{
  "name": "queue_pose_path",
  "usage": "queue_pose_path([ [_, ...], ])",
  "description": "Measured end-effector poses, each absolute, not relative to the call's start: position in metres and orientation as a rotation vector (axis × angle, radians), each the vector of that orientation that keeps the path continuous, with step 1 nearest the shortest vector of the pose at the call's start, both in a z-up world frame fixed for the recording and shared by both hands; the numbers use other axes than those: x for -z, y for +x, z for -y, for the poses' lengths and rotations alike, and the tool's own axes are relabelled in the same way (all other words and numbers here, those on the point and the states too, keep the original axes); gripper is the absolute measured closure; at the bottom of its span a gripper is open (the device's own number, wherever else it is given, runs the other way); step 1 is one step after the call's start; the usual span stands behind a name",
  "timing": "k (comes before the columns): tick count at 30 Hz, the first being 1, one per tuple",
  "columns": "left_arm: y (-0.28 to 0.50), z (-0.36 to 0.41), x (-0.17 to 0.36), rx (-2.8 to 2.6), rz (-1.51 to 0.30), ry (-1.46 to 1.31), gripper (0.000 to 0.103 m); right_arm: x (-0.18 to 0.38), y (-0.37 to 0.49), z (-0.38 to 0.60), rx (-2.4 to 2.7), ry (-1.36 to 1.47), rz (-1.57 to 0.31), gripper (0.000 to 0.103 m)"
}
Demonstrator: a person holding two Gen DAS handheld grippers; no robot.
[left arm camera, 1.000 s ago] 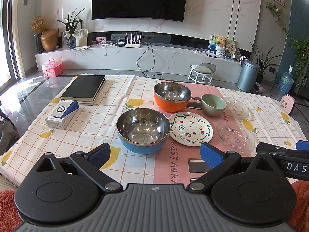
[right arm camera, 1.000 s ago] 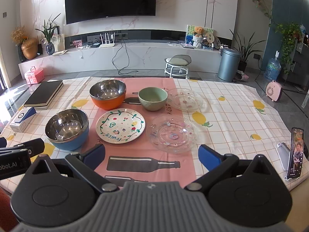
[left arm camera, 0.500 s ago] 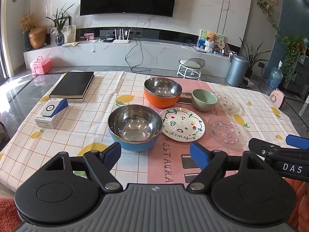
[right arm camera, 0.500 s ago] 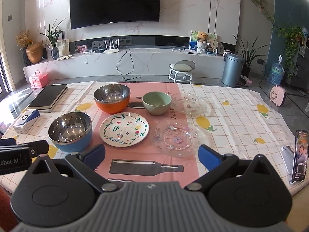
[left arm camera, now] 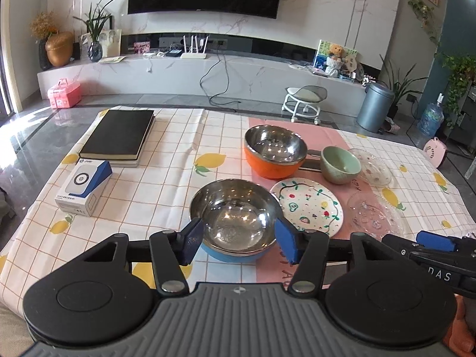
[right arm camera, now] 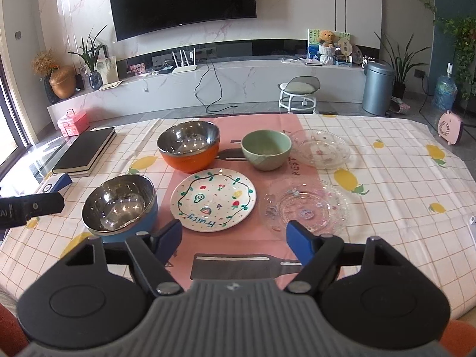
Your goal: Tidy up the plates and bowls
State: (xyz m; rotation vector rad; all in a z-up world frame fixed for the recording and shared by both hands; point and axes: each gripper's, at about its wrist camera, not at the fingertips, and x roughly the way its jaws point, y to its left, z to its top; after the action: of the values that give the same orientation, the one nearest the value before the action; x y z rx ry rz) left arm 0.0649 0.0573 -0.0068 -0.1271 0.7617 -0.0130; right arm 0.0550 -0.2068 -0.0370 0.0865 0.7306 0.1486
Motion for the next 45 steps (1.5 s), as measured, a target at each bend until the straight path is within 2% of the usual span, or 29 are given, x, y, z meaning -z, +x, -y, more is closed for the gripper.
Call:
queue_pose_path([
  [5,0.089,-0.078,0.024,-0.019,-0.869,-0.263,0.046,0.054,0.088,0.187,-0.201,0.135,-0.81,0.051],
  [9,0.108,-0.095,0.037,-0.082,-0.916,-0.347,0.053,0.067,0.112,0.168,-0.25,0.194,-0.87,0.057],
  [16,0.134,-0.117,0.068,-0.204,-0.965,-0.457,0.053,0.086,0.148,0.127,-0.319,0.261,-0.949,0.063],
  [20,0.141,-0.118,0.084,-0.196,-0.971,-0.488,0.054,0.099,0.165,0.118,-0.317,0.283,-1.001,0.071],
  [26,0.149,-0.111,0.099,-0.151,-0.998,-0.487,0.07,0.111,0.176,0.118,-0.316,0.323,-1.04,0.082],
  [28,0.15,-0.109,0.099,-0.148,-0.993,-0.468,0.081,0.113,0.178,0.117,-0.324,0.332,-1.042,0.087],
  [30,0.15,-0.108,0.098,-0.158,-0.995,-0.44,0.089,0.113,0.178,0.115,-0.316,0.323,-1.039,0.088],
  [31,0.15,-0.108,0.097,-0.158,-0.998,-0.433,0.09,0.113,0.178,0.114,-0.311,0.316,-1.037,0.088],
  [45,0.095,-0.067,0.062,-0.102,-0.998,-0.368,0.091,0.086,0.121,0.153,-0.28,0.354,-1.069,0.091],
])
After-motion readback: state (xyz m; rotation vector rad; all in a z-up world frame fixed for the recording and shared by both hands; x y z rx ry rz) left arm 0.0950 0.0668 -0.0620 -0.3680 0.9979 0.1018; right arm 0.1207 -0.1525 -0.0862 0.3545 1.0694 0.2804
